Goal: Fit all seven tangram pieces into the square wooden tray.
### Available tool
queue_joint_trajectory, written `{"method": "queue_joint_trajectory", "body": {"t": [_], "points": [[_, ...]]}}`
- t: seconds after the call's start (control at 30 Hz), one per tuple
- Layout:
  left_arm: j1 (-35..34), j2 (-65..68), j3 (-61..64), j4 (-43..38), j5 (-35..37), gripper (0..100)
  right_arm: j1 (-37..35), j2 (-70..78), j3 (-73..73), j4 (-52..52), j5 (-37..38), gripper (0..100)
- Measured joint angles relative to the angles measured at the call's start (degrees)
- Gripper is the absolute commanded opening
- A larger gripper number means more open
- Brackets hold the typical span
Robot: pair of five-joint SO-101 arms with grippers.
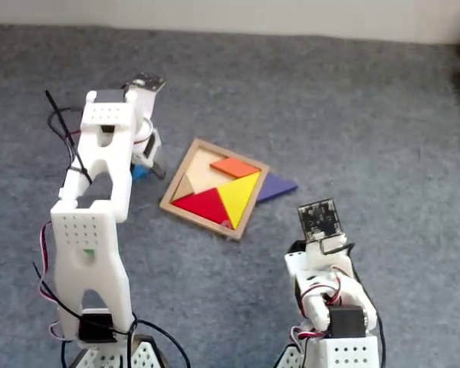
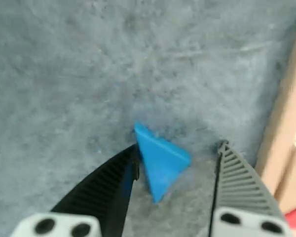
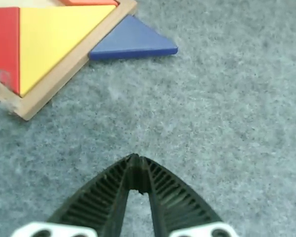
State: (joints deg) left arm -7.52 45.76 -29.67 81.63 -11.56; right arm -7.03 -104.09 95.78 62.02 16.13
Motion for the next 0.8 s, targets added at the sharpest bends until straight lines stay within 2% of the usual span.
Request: {"method": "queue_joint_trajectory", "body": {"t": [0.2, 0.6, 0.8], "points": [[0.0, 0.9, -1.6, 1.4, -2.8, 12, 0.0, 0.0, 0.0, 0.0, 0.0, 0.6], [0.0, 1.1, -4.7, 8.4, -4.7, 11, 0.0, 0.0, 0.0, 0.0, 0.0, 0.6], [-0.4, -2.0, -9.0, 16.1, -4.7, 29, 0.0, 0.0, 0.0, 0.0, 0.0, 0.6]]}}
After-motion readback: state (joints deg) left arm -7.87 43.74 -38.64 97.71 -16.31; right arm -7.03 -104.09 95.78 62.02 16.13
